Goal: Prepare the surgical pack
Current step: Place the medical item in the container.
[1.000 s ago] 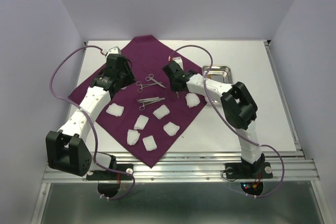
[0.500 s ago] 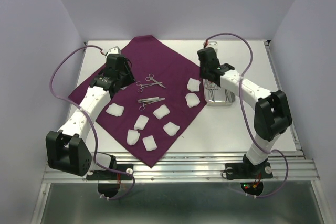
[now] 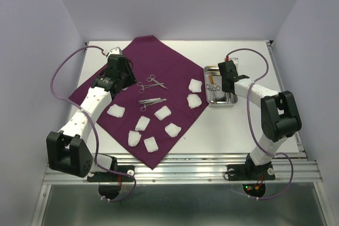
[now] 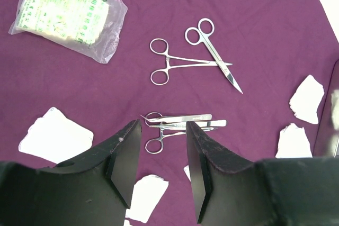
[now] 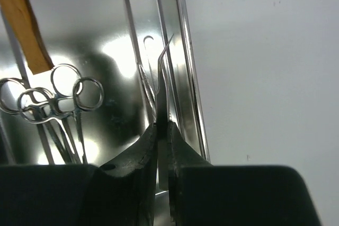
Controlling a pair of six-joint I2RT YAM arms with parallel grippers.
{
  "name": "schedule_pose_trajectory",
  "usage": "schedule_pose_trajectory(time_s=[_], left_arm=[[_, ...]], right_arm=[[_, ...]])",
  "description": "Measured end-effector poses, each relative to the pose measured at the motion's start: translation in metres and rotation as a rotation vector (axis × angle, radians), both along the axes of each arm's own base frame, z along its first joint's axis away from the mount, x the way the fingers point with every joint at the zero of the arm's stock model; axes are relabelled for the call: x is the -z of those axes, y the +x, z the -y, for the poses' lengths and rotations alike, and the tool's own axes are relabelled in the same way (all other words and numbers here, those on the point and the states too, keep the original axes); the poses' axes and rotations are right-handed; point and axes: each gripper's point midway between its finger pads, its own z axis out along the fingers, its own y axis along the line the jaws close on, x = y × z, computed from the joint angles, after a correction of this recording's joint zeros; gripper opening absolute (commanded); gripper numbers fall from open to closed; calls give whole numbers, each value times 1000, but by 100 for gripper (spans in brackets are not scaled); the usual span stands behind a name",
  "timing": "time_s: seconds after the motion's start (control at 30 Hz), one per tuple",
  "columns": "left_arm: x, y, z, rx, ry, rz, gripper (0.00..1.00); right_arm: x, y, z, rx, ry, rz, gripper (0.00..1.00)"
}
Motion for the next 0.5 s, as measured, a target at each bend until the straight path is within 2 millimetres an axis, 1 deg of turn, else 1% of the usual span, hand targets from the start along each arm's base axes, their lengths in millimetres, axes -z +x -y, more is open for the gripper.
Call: schedule_pose_trajectory(time_s=[0.07,0.17,0.2,0.3,0.4,0.5], left_arm=[[0,0,0,0,0,0,50],[0,0,0,-1,0,0,50],[0,0,0,0,-1,0,50],[0,0,0,-1,-1,0,50],[0,0,0,-1,0,0,50],[0,0,0,-1,-1,0,50]], right_arm=[[7,-5,5,1,-18,-19,13],[11,-5,7,1,-29,-19,19],[12,-4,7,0,-31,-18,27],[14,-2,7,-3,-37,-17,36],[15,-1,7,-6,-38,-15,39],[15,-1,6,-9,-34,-14,39]])
